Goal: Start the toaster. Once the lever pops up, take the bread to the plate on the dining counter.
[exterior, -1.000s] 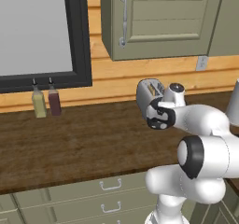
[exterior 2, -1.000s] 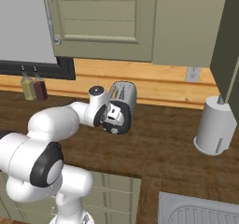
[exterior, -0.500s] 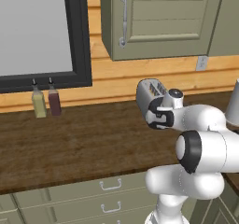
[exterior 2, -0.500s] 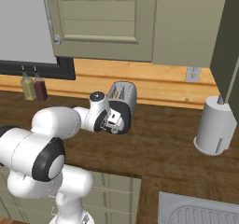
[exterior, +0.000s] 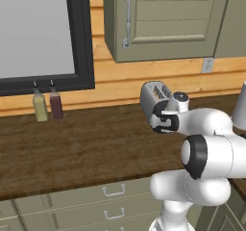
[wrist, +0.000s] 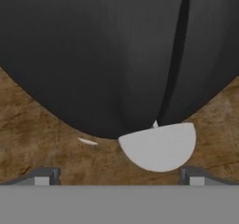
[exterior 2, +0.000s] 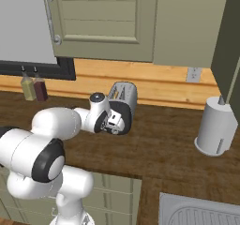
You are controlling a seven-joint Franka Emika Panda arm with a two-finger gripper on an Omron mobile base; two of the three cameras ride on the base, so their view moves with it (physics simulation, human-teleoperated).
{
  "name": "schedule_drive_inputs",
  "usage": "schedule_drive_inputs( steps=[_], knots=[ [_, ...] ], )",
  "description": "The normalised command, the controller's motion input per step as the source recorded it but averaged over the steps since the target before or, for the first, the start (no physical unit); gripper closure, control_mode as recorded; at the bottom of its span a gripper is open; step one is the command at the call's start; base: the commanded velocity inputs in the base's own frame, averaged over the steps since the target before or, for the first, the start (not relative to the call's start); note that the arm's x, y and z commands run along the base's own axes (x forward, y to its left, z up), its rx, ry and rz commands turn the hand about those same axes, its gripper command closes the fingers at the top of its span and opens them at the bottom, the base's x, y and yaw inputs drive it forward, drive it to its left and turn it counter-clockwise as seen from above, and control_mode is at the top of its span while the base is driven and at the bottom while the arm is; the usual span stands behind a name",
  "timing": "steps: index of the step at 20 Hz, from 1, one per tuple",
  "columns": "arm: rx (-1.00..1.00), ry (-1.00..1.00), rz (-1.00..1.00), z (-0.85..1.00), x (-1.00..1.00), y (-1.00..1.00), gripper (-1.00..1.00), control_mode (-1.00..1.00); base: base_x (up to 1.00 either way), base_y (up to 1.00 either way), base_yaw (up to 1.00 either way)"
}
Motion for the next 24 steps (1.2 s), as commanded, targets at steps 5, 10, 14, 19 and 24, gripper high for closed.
schedule_drive_inputs(
  steps=[5, 10, 14, 19, 24],
  knots=[
    [0.0, -0.15, 0.0, 0.17, -0.59, -0.01, -1.0, -1.0, 0.0, 0.0, 0.0],
    [0.0, -0.15, 0.0, 0.41, -0.4, 0.0, -1.0, -1.0, 0.0, 0.0, 0.0],
    [0.0, -0.14, 0.0, 0.66, -0.09, 0.0, -1.0, -1.0, 0.0, 0.0, 0.0],
    [0.0, -0.07, 0.0, 0.77, -0.03, 0.01, -1.0, -1.0, 0.0, 0.0, 0.0],
    [-0.01, -0.08, 0.0, 0.73, -0.14, 0.02, -1.0, -1.0, 0.0, 0.0, 0.0]
  ],
)
